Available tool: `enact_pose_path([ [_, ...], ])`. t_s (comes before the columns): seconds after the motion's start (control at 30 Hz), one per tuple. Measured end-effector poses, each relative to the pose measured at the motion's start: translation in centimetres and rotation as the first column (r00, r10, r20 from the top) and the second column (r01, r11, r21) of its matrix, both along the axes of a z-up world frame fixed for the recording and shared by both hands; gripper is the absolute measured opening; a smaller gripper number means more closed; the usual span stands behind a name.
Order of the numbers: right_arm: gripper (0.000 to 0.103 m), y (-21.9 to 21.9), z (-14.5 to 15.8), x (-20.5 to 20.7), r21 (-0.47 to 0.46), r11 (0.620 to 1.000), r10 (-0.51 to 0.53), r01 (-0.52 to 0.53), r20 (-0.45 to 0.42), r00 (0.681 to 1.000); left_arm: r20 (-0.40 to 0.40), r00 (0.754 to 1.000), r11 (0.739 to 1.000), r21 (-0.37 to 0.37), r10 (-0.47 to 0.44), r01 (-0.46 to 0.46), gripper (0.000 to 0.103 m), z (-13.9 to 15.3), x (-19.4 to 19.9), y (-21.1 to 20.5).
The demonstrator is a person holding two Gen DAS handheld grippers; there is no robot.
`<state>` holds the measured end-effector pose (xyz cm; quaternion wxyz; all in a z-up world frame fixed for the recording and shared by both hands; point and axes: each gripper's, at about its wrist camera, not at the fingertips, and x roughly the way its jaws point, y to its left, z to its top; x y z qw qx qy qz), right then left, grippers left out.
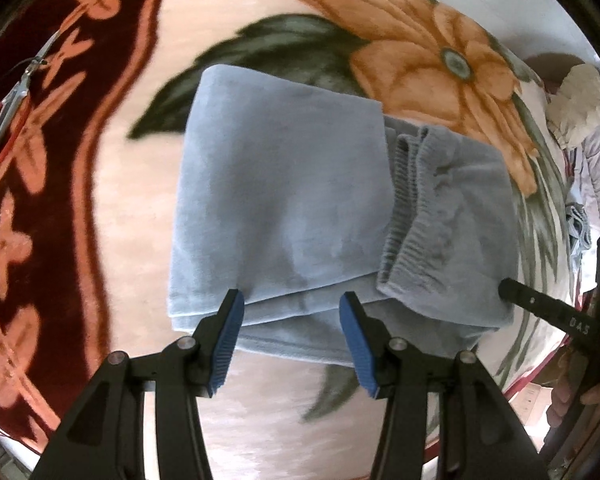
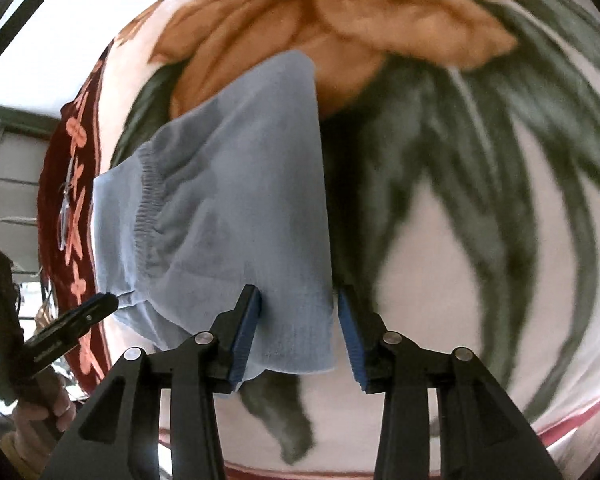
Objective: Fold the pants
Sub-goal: 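Grasp the folded pants edge with the right gripper and lift it over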
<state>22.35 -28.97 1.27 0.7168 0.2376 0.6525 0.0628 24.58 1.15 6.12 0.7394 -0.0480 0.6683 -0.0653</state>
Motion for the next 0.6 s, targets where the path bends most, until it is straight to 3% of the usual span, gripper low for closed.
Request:
enact_pose_path([
  [0.13,0.041,0.4,-0.6,0.0,0.002,1.0,-0.005,0.006,-0.009,1.0,0.007,1.0,1.0,0.006,0.016,-0.016,0.052,0.4,-0.4,0.9],
  [0.27,0.018,0.5,0.7,-0.5,-0.006,1.0,-0.018,0.019,0.035,0.999,0.016,1.0,1.0,0.015,0.024,-0.024,0.052,0.9,-0.7,1.8],
  [0.47,0.014,3.4,6.1,-0.7,-0.103,0.993,0.072,-0.055,0.176,0.982,0.036,0.998,0.999,0.023,0.046,-0.047,0.052,2.2,-1.1,4.0],
  [0.6,0.013,7.1,10.5,-0.2,-0.181,0.974,0.18,-0.133,0.275,0.944,0.048,0.997,0.998,0.028,0.059,-0.06,0.052,2.9,-1.4,5.7],
])
